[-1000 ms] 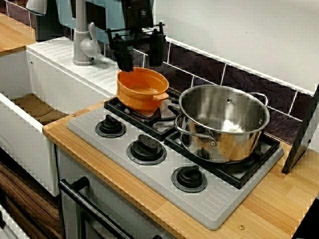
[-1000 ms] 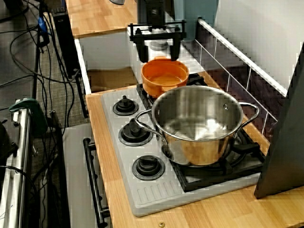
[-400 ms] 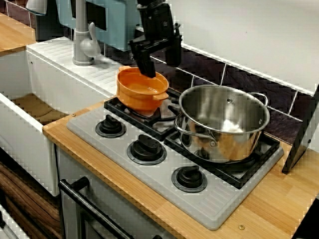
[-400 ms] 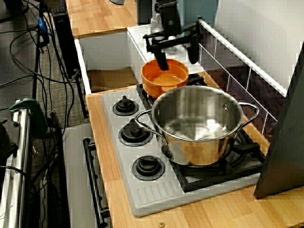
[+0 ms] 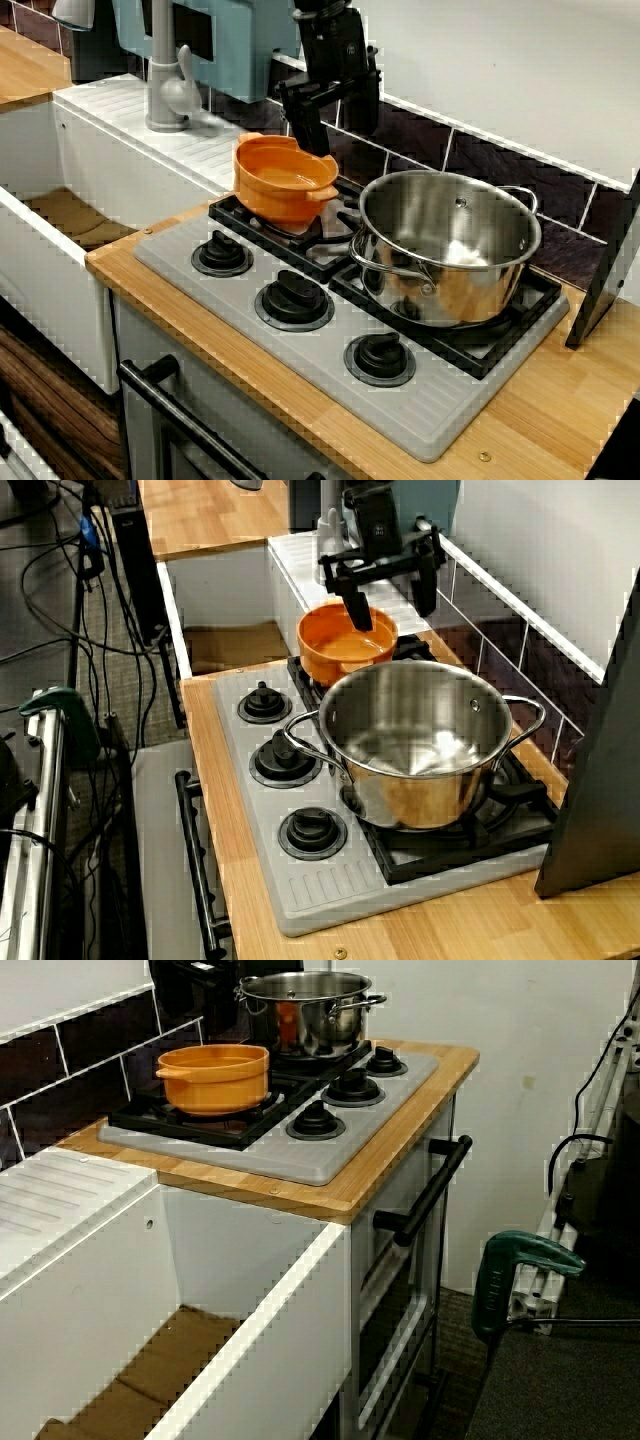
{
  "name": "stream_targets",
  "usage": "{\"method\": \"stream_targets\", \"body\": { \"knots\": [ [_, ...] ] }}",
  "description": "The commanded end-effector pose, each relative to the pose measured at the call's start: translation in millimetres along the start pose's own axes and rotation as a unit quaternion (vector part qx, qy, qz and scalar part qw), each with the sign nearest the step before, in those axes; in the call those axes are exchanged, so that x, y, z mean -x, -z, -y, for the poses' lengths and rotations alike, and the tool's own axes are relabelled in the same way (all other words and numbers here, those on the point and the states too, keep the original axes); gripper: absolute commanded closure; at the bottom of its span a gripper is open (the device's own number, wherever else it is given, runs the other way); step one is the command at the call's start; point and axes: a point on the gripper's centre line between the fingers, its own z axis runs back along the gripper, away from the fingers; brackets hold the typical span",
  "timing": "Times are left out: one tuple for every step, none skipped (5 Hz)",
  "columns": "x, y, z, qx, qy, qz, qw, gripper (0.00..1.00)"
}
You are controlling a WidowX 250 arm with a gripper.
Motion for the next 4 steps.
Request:
{"method": "stream_targets", "body": {
  "knots": [
    [7.6,4.9,-7,-0.010,0.032,-0.015,0.9993,0.00],
    [10.2,4.7,-4,-0.008,0.032,-0.013,0.9994,0.00],
    [16.1,13.5,-3,-0.005,0.028,-0.017,0.9995,0.00],
    [18.4,19.2,-4,-0.002,0.023,-0.022,0.9995,0.00]
  ]
}}
